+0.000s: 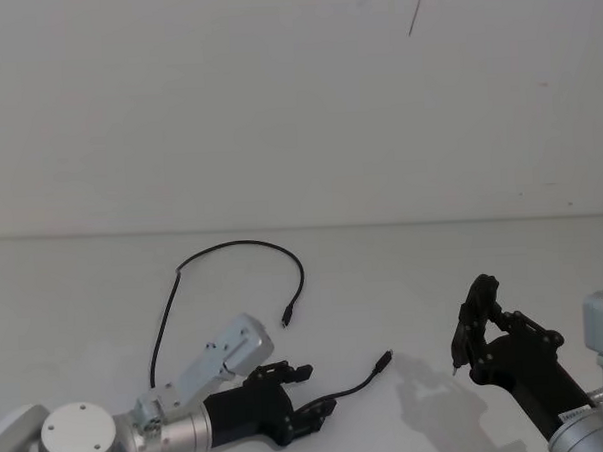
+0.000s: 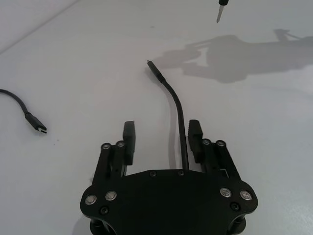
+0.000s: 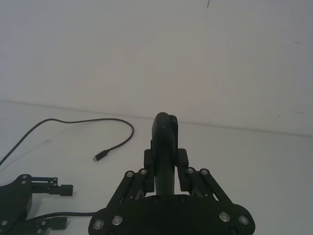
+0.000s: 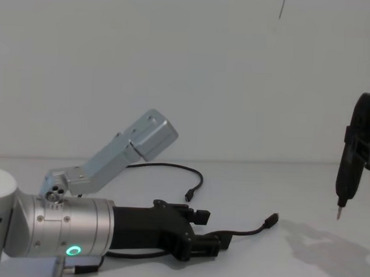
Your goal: Pick up the data cable with the one hand.
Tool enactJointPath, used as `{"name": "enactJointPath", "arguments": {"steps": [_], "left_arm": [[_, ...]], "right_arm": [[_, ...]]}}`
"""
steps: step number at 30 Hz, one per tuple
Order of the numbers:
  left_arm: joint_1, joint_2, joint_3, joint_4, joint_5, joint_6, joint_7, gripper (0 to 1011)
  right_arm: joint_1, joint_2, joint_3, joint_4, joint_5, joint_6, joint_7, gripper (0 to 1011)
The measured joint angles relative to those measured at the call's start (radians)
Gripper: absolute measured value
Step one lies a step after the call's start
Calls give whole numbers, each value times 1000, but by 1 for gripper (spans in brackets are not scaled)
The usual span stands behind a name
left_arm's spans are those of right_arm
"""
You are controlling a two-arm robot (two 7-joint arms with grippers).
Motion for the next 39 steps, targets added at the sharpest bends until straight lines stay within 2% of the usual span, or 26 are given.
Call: {"name": "enactJointPath", "arguments": {"steps": [2, 4, 5, 6, 9, 18, 21, 28, 34, 39], "left_arm": [[-3, -3, 0, 6, 0, 0, -1, 570], [-5, -6, 1, 11, 1, -1, -1, 529], [-7, -8, 1, 15, 1, -1, -2, 469], [-8, -9, 1, 17, 1, -1, -2, 469], [-12, -13, 2, 23, 1, -1, -4, 346], [-17, -19, 2, 34, 2, -2, -6, 82], [-19, -21, 3, 38, 3, -2, -6, 42], [-17, -21, 2, 34, 3, -4, -6, 42], [-1, -2, -7, -13, -7, -15, -13, 42], [24, 37, -24, -86, -32, -22, -33, 42]], "right_arm": [[0, 0, 0, 0, 0, 0, 0, 269], [0, 0, 0, 0, 0, 0, 0, 269], [0, 0, 0, 0, 0, 0, 0, 269], [0, 0, 0, 0, 0, 0, 0, 269], [0, 0, 0, 0, 0, 0, 0, 269], [0, 0, 0, 0, 0, 0, 0, 269], [0, 0, 0, 0, 0, 0, 0, 269], [0, 0, 0, 0, 0, 0, 0, 269], [0, 0, 0, 0, 0, 0, 0, 269], [0, 0, 0, 0, 0, 0, 0, 269]]}}
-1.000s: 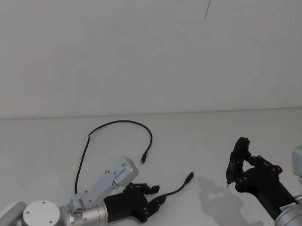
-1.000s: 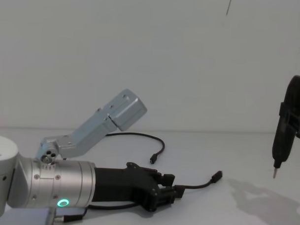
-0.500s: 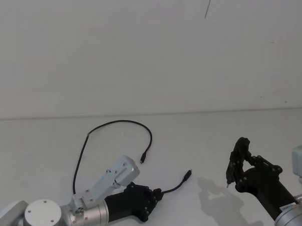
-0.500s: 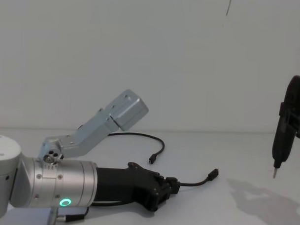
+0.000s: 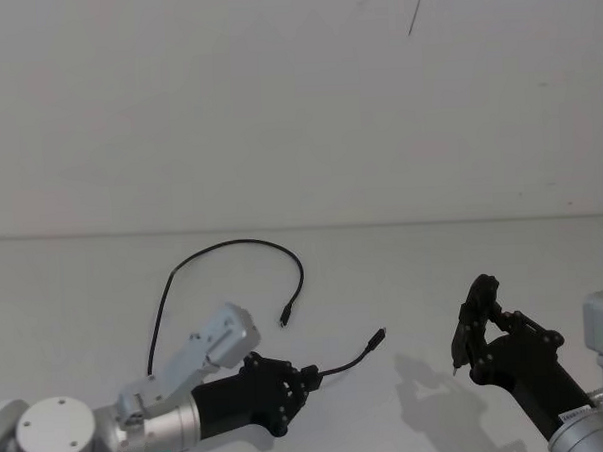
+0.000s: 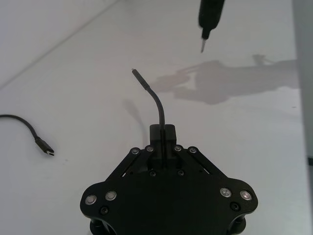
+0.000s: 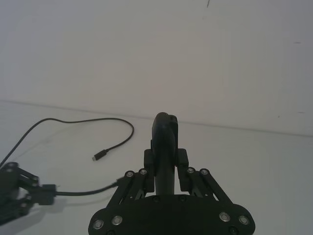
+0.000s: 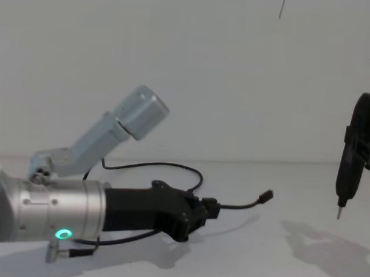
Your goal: Pick up the data cable with the one hand.
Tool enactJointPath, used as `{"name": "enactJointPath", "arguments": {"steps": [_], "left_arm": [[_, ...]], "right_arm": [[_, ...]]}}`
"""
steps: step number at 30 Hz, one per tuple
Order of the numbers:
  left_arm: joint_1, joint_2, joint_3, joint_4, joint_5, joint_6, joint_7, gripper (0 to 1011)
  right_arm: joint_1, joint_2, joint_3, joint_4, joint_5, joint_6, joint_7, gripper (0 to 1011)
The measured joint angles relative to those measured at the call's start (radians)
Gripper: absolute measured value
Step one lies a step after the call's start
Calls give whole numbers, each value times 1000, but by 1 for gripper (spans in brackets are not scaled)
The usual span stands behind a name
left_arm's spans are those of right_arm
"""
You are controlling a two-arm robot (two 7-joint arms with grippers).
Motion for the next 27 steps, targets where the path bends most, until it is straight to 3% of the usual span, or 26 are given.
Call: {"name": "enactJointPath", "arguments": {"steps": [14, 27], "left_arm": [[103, 135, -58, -213, -81, 10, -29, 42], [149, 190, -75, -299, -118, 25, -31, 42]], "right_arm": [[0, 0, 0, 0, 0, 0, 0, 269], [0, -1, 0, -1, -1, 0, 0, 269]]}}
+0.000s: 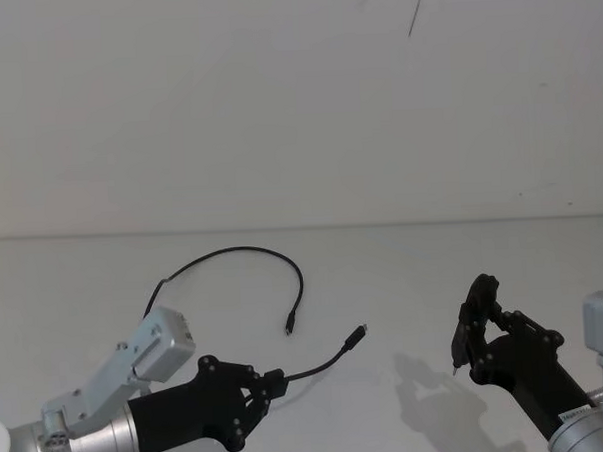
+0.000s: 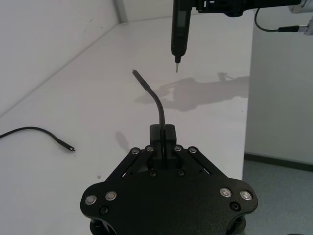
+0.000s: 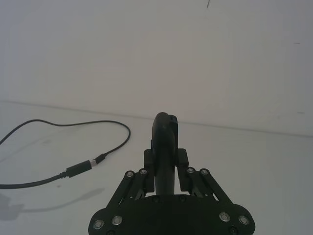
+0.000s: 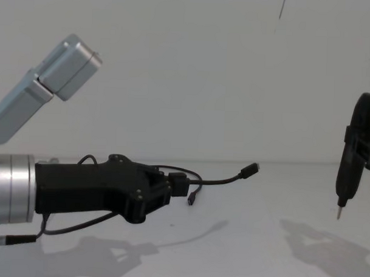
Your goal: Pick up the data cable with the one hand.
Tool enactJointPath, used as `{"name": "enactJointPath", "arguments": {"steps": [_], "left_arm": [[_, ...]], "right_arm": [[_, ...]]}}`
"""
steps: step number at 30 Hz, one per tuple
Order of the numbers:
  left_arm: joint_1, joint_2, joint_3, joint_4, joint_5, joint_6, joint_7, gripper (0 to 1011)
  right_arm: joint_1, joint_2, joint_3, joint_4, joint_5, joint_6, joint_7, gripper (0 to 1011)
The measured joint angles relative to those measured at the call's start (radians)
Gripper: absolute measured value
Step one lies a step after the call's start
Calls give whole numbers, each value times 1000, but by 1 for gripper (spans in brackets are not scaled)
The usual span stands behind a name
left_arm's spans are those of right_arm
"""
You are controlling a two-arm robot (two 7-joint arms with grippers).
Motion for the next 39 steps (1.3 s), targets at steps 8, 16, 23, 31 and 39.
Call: {"name": "enactJointPath", "arguments": {"steps": [8, 16, 23, 31, 39], "left_arm": [[11, 14, -2, -21, -10, 4, -1, 42], [17, 21, -3, -32, -15, 6, -1, 42], [20, 25, -3, -38, -17, 7, -1, 42], [22, 28, -4, -42, -19, 7, -1, 42], [22, 29, -4, -43, -20, 8, -1, 42]], "right_arm": [[2, -8, 1, -15, -3, -3, -1, 269], [21, -28, 2, -32, 19, -26, 23, 269], [43, -46, -7, -39, 36, -46, 54, 269], [56, -65, -17, -40, 57, -51, 86, 269], [58, -79, -21, -35, 81, -47, 110, 269]]}}
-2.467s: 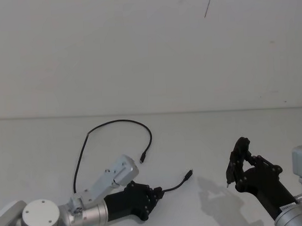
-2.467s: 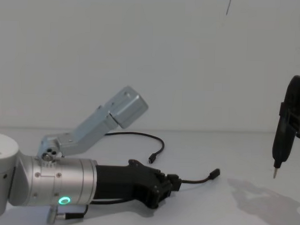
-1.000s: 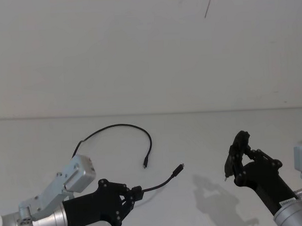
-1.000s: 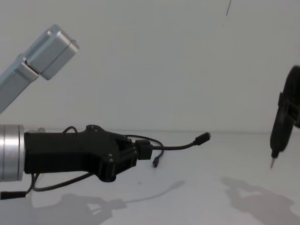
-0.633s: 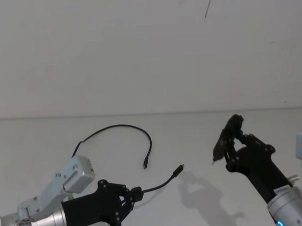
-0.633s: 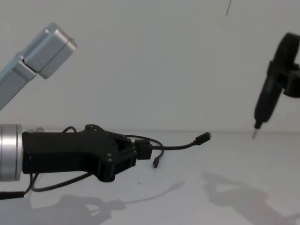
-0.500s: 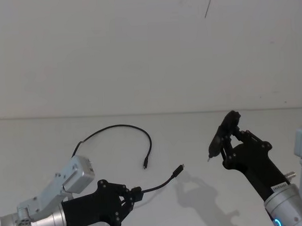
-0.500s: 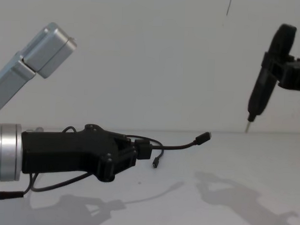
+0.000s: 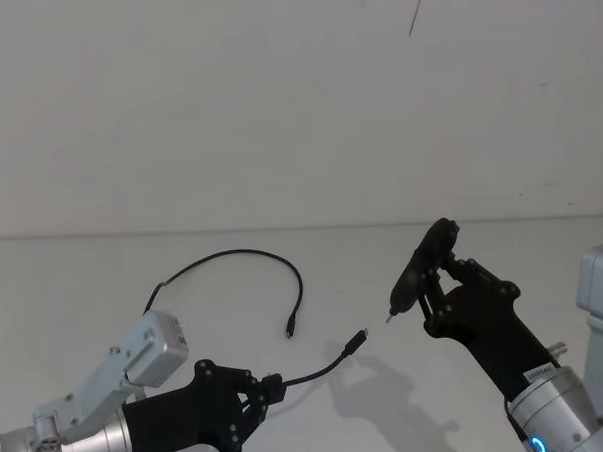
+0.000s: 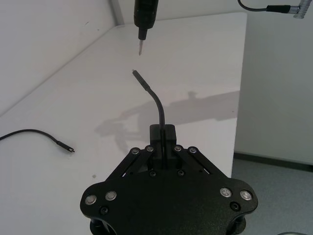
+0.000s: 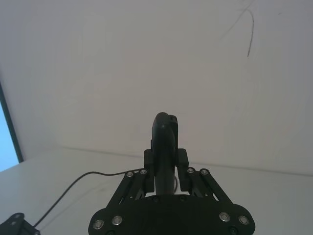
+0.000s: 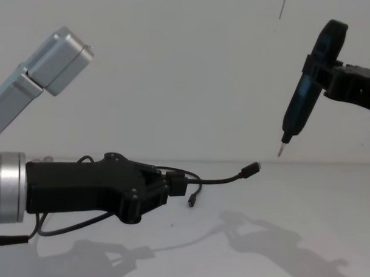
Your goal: Pick up the data cable with the one hand.
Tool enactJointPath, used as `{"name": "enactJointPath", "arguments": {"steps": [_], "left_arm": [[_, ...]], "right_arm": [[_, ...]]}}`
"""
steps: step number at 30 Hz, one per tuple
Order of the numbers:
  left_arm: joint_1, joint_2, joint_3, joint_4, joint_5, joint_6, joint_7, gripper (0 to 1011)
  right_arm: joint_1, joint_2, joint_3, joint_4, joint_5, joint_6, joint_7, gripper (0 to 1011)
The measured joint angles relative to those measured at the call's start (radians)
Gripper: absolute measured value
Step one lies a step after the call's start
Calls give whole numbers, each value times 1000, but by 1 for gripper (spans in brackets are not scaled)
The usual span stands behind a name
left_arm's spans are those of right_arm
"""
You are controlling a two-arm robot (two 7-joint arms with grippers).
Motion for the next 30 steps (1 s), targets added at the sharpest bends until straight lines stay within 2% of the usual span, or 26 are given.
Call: {"name": "enactJointPath", "arguments": {"steps": [13, 30], "left_arm": [[1, 1, 0, -2, -1, 0, 0, 42], [1, 1, 0, -2, -1, 0, 0, 42]], "right_arm": [[3, -20, -6, 13, 45, 23, 31, 269], [17, -27, -13, 43, 65, 19, 46, 269]]}}
